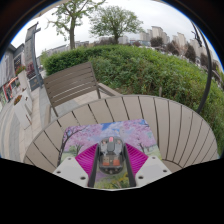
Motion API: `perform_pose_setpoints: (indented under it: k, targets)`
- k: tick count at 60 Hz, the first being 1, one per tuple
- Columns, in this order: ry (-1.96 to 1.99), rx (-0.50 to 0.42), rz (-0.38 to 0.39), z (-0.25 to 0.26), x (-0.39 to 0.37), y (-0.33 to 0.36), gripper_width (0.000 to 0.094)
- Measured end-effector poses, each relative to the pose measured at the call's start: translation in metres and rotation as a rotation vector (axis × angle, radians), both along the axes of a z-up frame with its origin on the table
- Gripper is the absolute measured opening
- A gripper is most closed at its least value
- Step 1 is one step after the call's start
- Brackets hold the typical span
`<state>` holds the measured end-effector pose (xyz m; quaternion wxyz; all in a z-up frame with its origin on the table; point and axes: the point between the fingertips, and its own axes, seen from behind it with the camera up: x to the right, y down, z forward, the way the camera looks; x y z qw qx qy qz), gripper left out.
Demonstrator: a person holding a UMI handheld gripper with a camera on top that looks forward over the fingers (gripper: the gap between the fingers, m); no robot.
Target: Arrange mouse
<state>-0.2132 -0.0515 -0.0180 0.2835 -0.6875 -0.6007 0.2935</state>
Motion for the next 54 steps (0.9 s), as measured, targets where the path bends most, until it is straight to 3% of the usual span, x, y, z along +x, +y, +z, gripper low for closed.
perform_pose_setpoints:
  k: [2,4,8,10,21,31,41,49,54]
  targets:
    - [0.008,0.006,-0.008,0.001,0.001,0.002,0.0494]
    - [-0.013,0.015,-0.019,0.000,0.006,0.005,0.0576]
    - [-0.043,0.027,-0.032,0.007,0.014,0.008,0.0870]
    - [-0.035,0.026,-0.033,0.017,0.018,0.008,0.0836]
    - [-0.070,-0.009,-0.053,0.103,0.107,0.016,0.0843]
    - [-0.076,-0.007,0.008,0.172,0.216,0.024,0.0849]
    - [-0.081,0.052,0.015,0.211,0.307,0.050,0.0850]
    - [-0.058,0.153,0.083,0.232,0.357,0.068,0.0852]
    - [-0.052,0.151,0.115,0.235,0.381,0.070,0.0846]
